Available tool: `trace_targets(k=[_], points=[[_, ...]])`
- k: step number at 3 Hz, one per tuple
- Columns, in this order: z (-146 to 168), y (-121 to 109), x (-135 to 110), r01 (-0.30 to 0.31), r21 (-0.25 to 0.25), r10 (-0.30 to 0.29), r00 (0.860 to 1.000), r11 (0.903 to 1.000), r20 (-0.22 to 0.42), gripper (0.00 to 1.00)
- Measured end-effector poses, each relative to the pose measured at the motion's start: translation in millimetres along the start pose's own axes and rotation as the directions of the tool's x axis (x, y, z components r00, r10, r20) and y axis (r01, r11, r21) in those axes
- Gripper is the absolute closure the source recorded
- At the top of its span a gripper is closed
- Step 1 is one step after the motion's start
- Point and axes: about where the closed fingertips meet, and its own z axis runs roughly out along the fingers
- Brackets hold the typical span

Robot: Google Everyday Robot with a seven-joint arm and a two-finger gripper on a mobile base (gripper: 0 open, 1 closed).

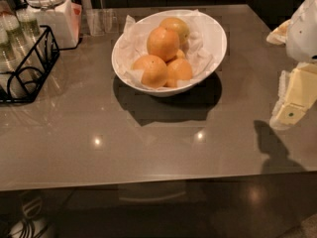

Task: Pick orange from white bowl

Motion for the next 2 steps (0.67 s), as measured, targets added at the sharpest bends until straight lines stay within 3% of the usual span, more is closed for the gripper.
trace_targets(k=[1,2], points=[[0.0,-0.1,-0.2,0.0,0.0,0.0,1.0,1.0,0.001,0.0],[2.9,-13.9,-30.4,0.027,-0.008,-0.026,0.997,0.9996,0.079,0.0]])
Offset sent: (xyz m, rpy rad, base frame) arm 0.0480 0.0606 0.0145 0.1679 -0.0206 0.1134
